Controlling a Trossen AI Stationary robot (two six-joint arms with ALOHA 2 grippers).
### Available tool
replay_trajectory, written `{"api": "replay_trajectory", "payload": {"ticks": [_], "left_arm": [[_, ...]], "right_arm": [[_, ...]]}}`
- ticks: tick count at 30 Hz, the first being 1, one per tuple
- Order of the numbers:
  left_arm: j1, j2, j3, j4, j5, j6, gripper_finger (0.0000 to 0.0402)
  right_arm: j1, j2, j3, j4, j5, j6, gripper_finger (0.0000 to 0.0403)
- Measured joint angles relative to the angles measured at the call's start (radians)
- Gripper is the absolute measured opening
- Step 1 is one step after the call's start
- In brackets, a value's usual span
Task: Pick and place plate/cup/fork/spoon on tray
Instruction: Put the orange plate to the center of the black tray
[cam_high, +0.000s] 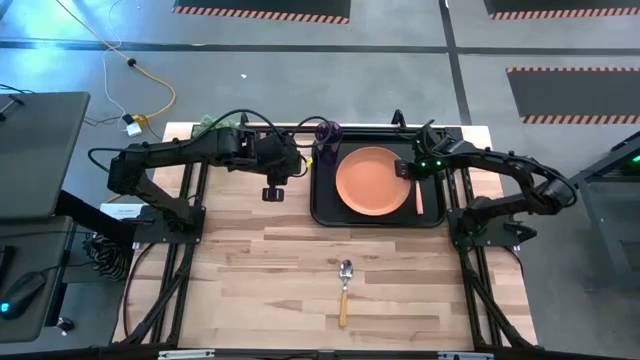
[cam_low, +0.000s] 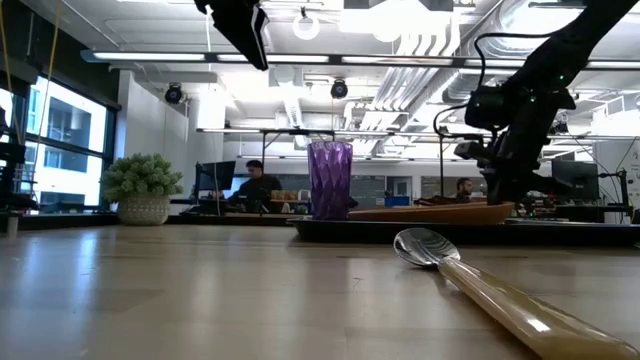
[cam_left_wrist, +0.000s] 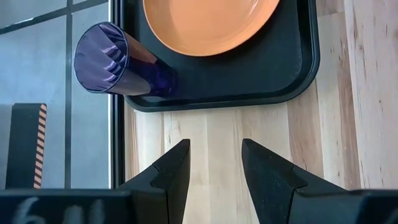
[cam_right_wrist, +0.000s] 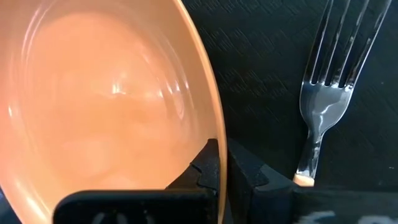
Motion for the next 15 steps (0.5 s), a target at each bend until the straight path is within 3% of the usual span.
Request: {"api": "replay_trajectory", "payload": {"ticks": [15], "left_arm": [[0.000, 0.000, 0.000, 0.000, 0.000, 0.000, 0.0133]], "right_arm": [[0.000, 0.001, 0.000, 0.001, 0.031, 0.000, 0.0057]]}}
